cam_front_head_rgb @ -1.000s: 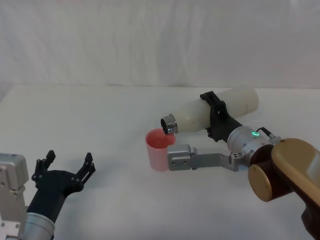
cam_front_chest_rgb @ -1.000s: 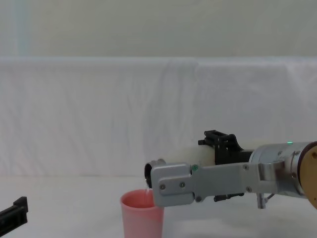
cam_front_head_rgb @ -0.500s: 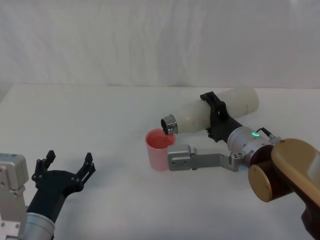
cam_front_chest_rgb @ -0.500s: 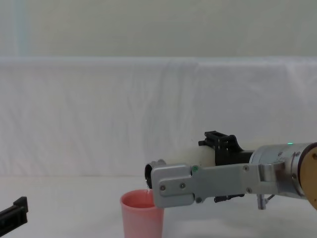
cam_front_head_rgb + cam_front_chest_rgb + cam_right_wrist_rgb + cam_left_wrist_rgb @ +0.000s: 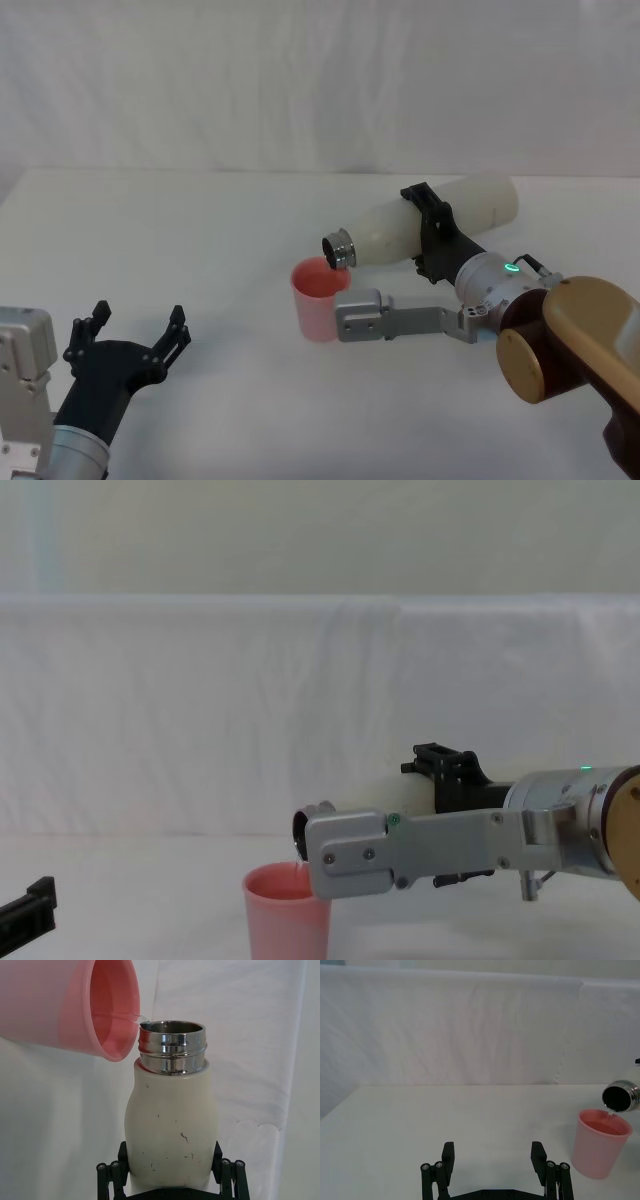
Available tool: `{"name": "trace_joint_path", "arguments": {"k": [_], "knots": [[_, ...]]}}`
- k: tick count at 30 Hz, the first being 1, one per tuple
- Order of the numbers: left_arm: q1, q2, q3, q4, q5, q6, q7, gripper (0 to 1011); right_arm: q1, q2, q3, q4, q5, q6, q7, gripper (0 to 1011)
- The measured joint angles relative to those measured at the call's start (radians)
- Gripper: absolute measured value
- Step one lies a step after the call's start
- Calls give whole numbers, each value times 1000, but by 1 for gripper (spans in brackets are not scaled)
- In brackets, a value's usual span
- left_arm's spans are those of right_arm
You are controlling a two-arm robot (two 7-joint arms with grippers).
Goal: Grasp the thermos with one hand and pour water into the cup lid.
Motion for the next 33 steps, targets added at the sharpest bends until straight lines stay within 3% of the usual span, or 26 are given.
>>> {"name": "trace_joint_path", "arguments": {"k": [6,18,33], "knots": [[0,0,0,0,0,0,0,1001,-1,-5,4,1,5,-1,-3,960],[0,0,0,0,0,0,0,1001,-40,-25,61,4,89,-11,-50,960],[0,0,0,0,0,0,0,1001,-159,-30,182,-101,228,-34,-144,960]]}}
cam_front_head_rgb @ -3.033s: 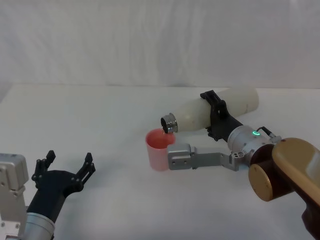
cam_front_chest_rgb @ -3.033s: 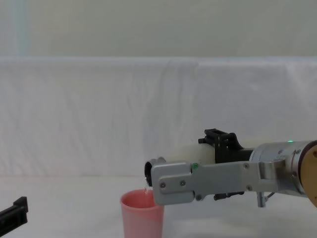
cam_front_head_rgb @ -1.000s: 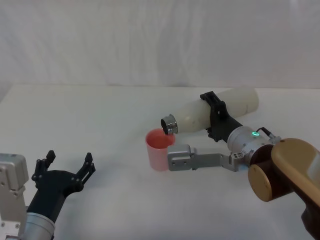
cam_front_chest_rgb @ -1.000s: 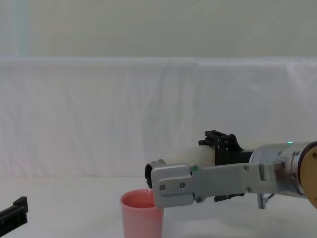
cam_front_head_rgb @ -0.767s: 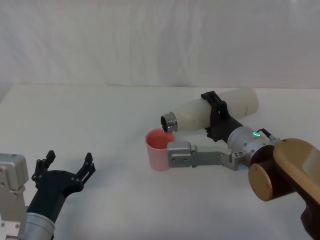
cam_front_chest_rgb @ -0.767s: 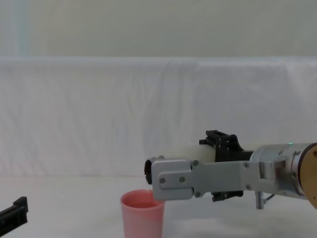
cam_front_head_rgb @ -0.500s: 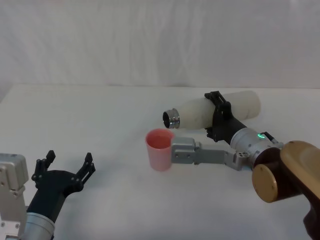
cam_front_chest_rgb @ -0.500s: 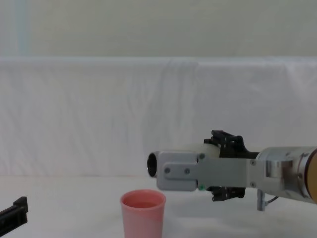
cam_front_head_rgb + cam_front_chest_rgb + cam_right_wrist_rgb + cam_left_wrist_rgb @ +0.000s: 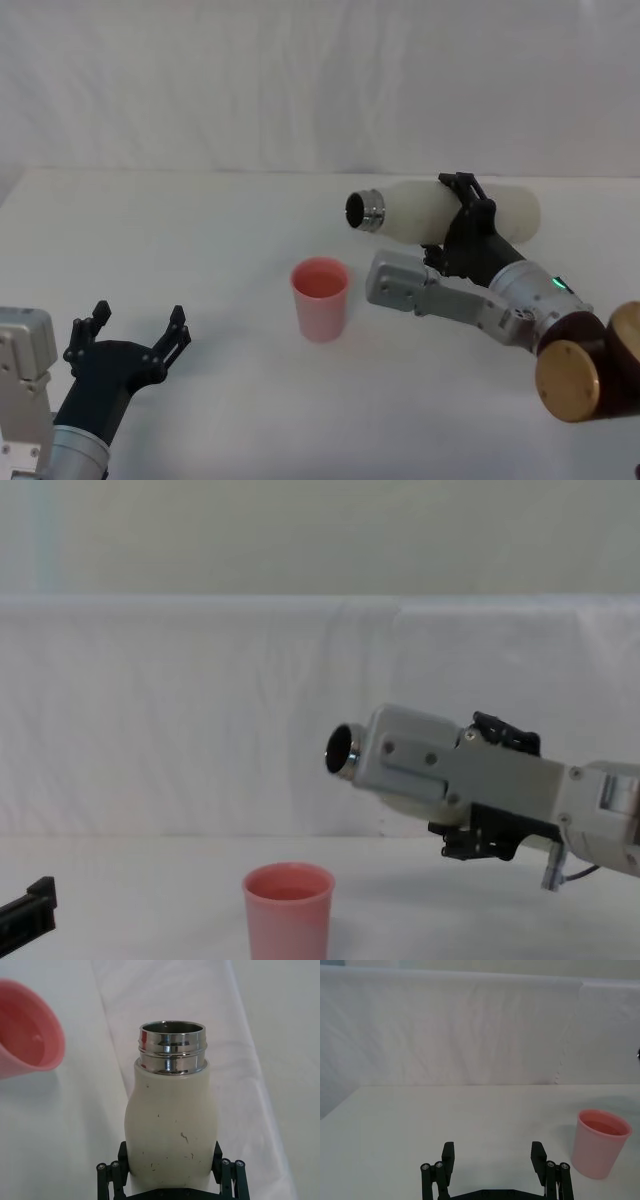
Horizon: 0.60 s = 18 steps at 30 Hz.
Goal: Grasp the thermos with one hand and pour water into the cup lid.
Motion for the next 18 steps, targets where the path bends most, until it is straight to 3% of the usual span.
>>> {"name": "trace_joint_path", "arguments": {"k": [14,18], "knots": [[0,0,0,0,0,0,0,1001,-69,-56,105,-36,169,-38,-25,960],[0,0,0,0,0,0,0,1001,-81,-90,145,-36,260,-49,-11,960]]}}
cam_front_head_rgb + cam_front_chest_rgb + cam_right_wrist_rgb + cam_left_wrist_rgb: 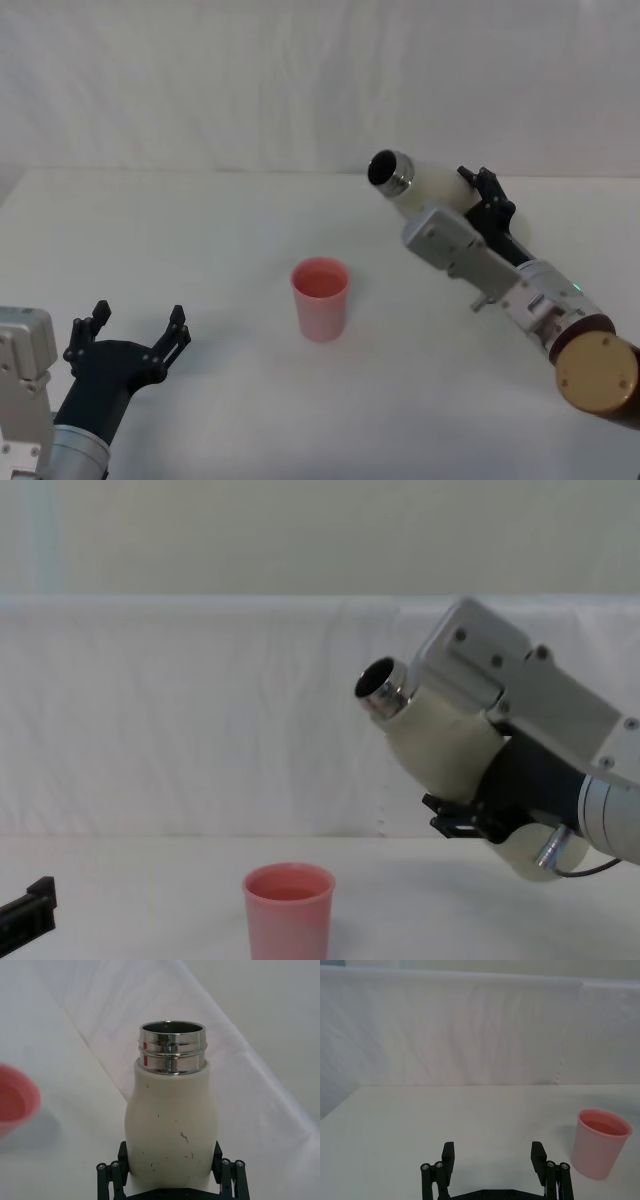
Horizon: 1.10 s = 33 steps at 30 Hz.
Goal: Grasp the thermos with one hand and pour water into the cup lid.
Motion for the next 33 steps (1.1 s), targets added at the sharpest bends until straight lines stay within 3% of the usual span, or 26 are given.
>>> {"name": "trace_joint_path", "arguments": {"k": [20,33], "knots": [[0,0,0,0,0,0,0,1001,-16,-98,113,25,353,37,95,960],[0,0,0,0,0,0,0,1001,5,-150,156,80,515,74,122,960]]}}
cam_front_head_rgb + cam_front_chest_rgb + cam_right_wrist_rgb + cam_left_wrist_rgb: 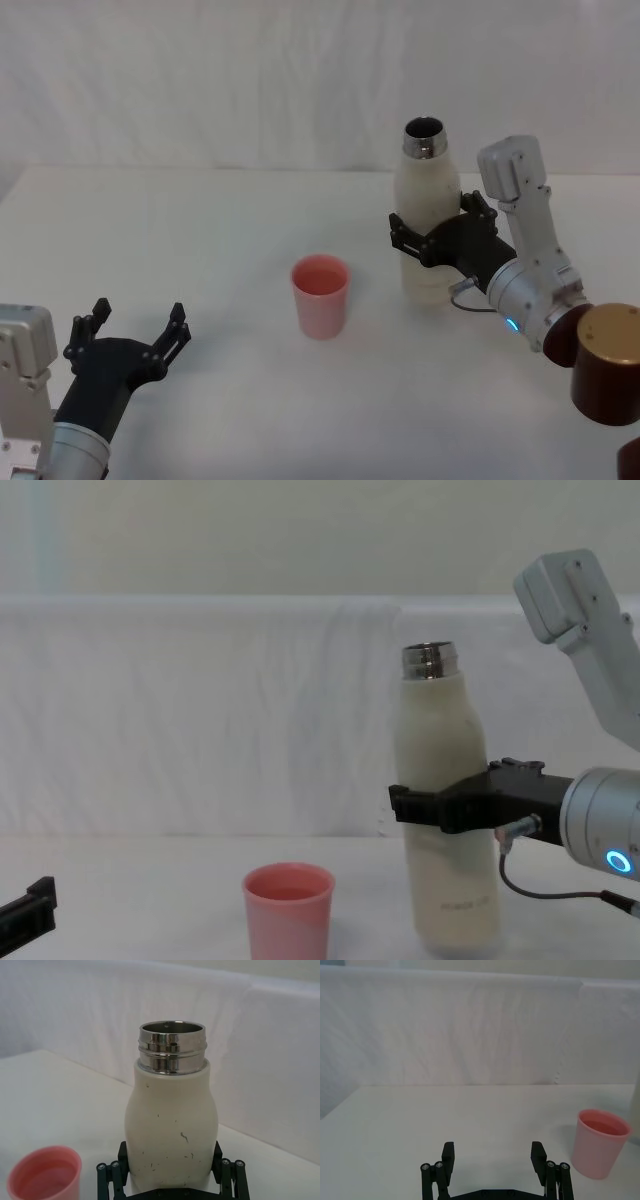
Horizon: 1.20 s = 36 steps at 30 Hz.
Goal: Grasp the thermos with one hand and pour water into the cup lid.
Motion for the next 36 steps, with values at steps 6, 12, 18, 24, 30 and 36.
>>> {"name": "trace_joint_path", "arguments": {"k": [6,12,18,24,30,36], "knots": [[0,0,0,0,0,0,0,1001,19,-16,4,31,49,10,4,960],[0,0,0,0,0,0,0,1001,39,-23,-2,62,78,13,4,960],[0,0,0,0,0,0,0,1001,48,-26,-10,79,98,11,-1,960],[0,0,0,0,0,0,0,1001,54,-31,-23,100,119,-1,-9,960],[0,0,0,0,0,0,0,1001,58,-31,-38,114,134,-13,-17,960],[0,0,0,0,0,0,0,1001,61,-25,-51,123,148,-22,-25,960]]}}
